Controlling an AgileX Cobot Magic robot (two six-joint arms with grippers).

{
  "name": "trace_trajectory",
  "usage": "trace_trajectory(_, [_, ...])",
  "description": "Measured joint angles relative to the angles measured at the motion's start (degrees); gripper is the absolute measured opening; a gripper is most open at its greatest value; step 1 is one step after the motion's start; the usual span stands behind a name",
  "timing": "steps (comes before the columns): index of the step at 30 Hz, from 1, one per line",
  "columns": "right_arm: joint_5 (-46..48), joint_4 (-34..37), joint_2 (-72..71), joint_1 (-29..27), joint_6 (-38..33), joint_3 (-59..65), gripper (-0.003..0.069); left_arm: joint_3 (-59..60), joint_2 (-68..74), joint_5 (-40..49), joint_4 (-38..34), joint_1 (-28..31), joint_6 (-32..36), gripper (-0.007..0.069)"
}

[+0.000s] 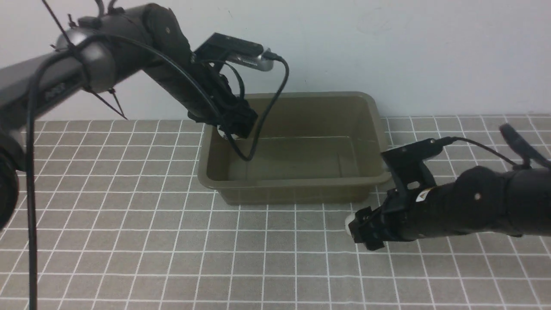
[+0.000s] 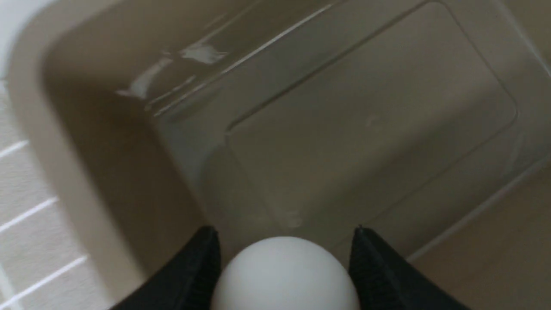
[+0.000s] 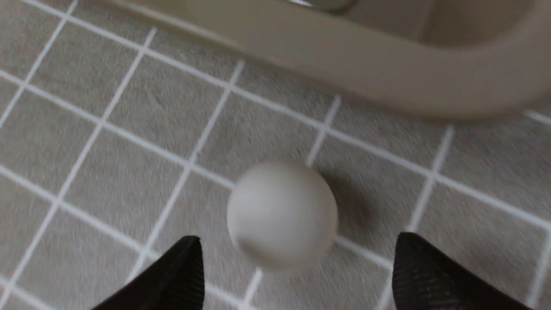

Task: Put the table tennis balls into the box on the grey coffee tablecloth.
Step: 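Drop the ball into the bin, then reach for and grasp a ping pong ball on the table, then release the ping pong ball into the bin and lift the gripper away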

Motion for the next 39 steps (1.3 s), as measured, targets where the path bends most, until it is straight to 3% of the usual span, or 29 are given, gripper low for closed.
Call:
trace_trajectory(4, [0.3,1.4,3.7,0.3,0.0,-2.7,0.0527,0.0,1.3,0.4,0.0,-1.0,-2.6,0.0528])
trace_trajectory(6, [0.7,2.1,5.5,0.3,0.0,-4.0,0.0507,-0.8,1.3,1.7,0.4,-1.0,-5.0,0.0572])
trace_trajectory(8, [1.0,2.4,6.3,0.3,0.0,-4.3,0.0456,-2.0,1.1,3.4,1.4,-0.9,-6.8,0.0568])
trace_trajectory(9, [1.7,2.5,6.6,0.3,0.1,-4.4,0.0373,-3.5,0.6,5.4,3.0,-0.7,-8.3,0.0534])
trace_trajectory(10, [1.9,2.5,6.6,0.3,0.3,-4.4,0.0349,-4.7,0.1,7.3,4.5,-0.5,-9.3,0.0481])
trace_trajectory(14, [11.0,2.2,3.1,0.3,0.7,-4.6,0.0362,-8.3,-5.2,14.5,11.4,1.0,-11.1,0.0127])
trace_trajectory(15, [11.5,2.2,2.7,0.3,0.7,-4.6,0.0362,-8.3,-5.2,14.5,11.4,1.0,-11.1,0.0127])
trace_trajectory(16, [14.8,2.1,-1.0,0.3,0.8,-4.6,0.0362,-8.6,-8.3,16.3,13.0,2.1,-11.8,0.0050])
trace_trajectory(17, [16.7,2.1,-3.8,0.3,0.9,-4.6,0.0362,-8.7,-10.2,17.4,13.4,3.0,-12.4,0.0026])
trace_trajectory(22, [17.8,2.5,-14.0,0.3,1.0,-8.8,0.0362,-3.9,-20.6,19.2,12.6,7.0,-13.5,-0.0005])
trace_trajectory(28, [18.2,0.9,-8.3,0.3,1.0,-21.9,0.0362,15.1,-34.3,14.0,9.1,7.2,-13.5,-0.0005])
trace_trajectory(32, [20.5,-2.0,-0.3,0.2,3.9,-30.4,0.0443,27.6,-43.8,8.6,5.3,7.2,-12.9,-0.0005])
trace_trajectory(34, [23.7,-5.1,2.8,0.0,7.4,-34.6,0.0543,34.0,-49.1,6.7,4.3,7.2,-12.7,-0.0005])
trace_trajectory(37, [27.0,-9.8,3.1,0.0,11.2,-37.2,0.0574,37.5,-52.3,6.3,4.2,7.2,-12.6,-0.0005])
trace_trajectory(39, [29.1,-14.2,1.7,-0.2,15.4,-38.5,0.0526,39.4,-54.3,6.3,4.1,7.2,-12.5,-0.0005])
